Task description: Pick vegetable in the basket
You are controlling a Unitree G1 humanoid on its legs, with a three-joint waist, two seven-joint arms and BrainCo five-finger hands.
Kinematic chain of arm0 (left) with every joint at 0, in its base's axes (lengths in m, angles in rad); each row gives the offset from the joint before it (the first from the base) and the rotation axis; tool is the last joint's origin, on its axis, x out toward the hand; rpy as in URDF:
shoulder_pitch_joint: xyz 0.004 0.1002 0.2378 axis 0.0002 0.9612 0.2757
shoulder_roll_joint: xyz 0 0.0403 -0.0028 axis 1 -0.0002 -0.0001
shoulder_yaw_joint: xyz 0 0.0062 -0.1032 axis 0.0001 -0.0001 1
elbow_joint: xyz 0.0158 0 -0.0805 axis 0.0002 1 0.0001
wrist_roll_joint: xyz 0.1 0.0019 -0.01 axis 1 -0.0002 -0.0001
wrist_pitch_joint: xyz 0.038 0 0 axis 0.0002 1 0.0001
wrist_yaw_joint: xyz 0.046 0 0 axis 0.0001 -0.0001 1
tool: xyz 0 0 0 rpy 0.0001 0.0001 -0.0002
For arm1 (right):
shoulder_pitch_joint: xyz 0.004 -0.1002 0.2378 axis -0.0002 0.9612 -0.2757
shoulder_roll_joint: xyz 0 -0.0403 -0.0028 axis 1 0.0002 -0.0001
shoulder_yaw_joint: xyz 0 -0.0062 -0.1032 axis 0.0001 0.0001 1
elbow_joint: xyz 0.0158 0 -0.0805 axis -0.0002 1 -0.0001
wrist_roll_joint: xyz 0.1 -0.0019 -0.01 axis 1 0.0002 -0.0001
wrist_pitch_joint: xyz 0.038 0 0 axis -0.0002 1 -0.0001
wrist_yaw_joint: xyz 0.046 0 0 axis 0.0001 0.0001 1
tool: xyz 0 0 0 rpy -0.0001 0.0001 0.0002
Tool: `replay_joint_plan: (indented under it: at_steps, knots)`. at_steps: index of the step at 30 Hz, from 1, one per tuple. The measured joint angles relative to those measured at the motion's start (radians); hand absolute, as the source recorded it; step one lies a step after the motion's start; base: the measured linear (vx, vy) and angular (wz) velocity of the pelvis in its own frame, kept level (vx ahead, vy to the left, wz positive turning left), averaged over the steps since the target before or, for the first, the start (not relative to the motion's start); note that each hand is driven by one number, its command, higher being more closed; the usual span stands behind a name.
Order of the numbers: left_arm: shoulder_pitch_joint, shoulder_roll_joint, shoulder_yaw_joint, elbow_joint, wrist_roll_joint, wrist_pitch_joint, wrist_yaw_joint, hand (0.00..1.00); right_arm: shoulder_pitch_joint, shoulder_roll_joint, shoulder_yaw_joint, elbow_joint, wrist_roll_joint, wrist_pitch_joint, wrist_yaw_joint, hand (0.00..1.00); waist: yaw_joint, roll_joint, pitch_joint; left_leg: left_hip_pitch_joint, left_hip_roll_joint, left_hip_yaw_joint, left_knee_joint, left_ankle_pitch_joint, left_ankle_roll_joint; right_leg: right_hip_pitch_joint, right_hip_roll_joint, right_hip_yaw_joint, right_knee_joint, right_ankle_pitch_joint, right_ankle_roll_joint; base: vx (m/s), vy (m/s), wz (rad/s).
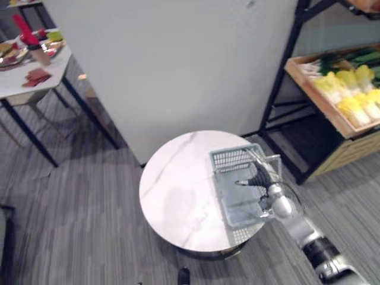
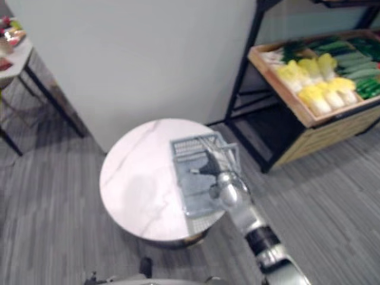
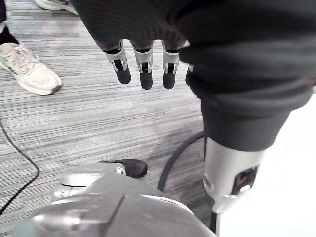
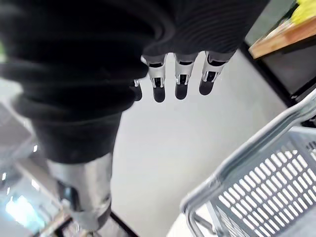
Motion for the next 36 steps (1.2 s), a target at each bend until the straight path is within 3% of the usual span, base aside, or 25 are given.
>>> replay_joint_plan:
  at_steps: [2,6,10,19,23,32,33,36]
  knots:
    - [-0.001,0.001,0.0,-0.025,-0.008,-0.001,-0.002,0.0,-0.129,-0.003,0.031,0.136,-0.016,0.014,0.027,0.0,0.03,-0.001,0.038,-0.008,-0.003,-0.004,0.0,0.017,-0.008,0.0,-0.004,-0.015,0.008,0.0,0.0,-0.03,0.013,0.26]
    - [-0.002,0.001,0.0,-0.036,-0.053,-0.003,-0.005,0.0,-0.29,-0.021,0.035,0.275,-0.05,0.021,0.037,0.0,0.037,0.005,0.081,-0.056,-0.005,-0.034,-0.001,0.033,-0.006,-0.034,-0.009,-0.047,0.032,-0.002,-0.003,-0.06,0.02,0.26]
    - [-0.008,0.0,0.0,-0.039,-0.085,-0.003,-0.006,0.0,-0.326,-0.069,0.024,0.313,-0.081,0.041,0.048,0.0,0.051,0.002,0.111,-0.071,-0.014,-0.045,-0.001,0.037,0.0,-0.05,-0.021,-0.055,0.051,-0.004,-0.004,-0.06,0.033,0.11]
    - [-0.052,0.002,-0.01,-0.054,-0.124,-0.022,-0.006,0.0,-0.331,-0.104,-0.058,0.33,-0.088,0.065,0.048,0.0,0.047,0.003,0.145,-0.113,-0.031,-0.056,-0.001,0.051,0.017,-0.099,-0.04,-0.053,0.073,-0.002,-0.002,-0.02,0.019,0.01]
    - [-0.054,0.001,-0.024,-0.055,-0.125,-0.03,-0.006,0.0,-0.363,-0.113,-0.101,0.368,-0.089,0.072,0.048,0.0,0.026,0.007,0.17,-0.118,-0.032,-0.057,-0.001,0.053,0.017,-0.104,-0.041,-0.055,0.074,-0.002,-0.002,0.0,0.0,0.0]
    - [-0.06,-0.001,-0.065,-0.071,-0.137,-0.043,-0.007,0.0,-0.417,-0.188,-0.151,0.468,-0.11,0.075,0.021,0.0,0.022,0.038,0.211,-0.147,-0.03,-0.061,-0.001,0.059,0.017,-0.142,-0.04,-0.049,0.084,-0.002,-0.002,0.0,0.001,-0.02]
    - [-0.06,-0.001,-0.068,-0.072,-0.159,-0.043,-0.007,0.0,-0.42,-0.194,-0.17,0.474,-0.12,0.076,0.015,1.0,0.022,0.04,0.213,-0.153,-0.031,-0.064,-0.001,0.06,0.016,-0.145,-0.04,-0.052,0.083,-0.002,-0.003,0.01,-0.001,0.04]
    - [-0.06,-0.001,-0.071,-0.072,-0.163,-0.043,-0.007,0.0,-0.426,-0.201,-0.169,0.474,-0.127,0.075,0.013,1.0,0.024,0.04,0.217,-0.157,-0.032,-0.067,-0.001,0.061,0.015,-0.149,-0.041,-0.053,0.082,-0.002,-0.003,0.0,0.0,0.01]
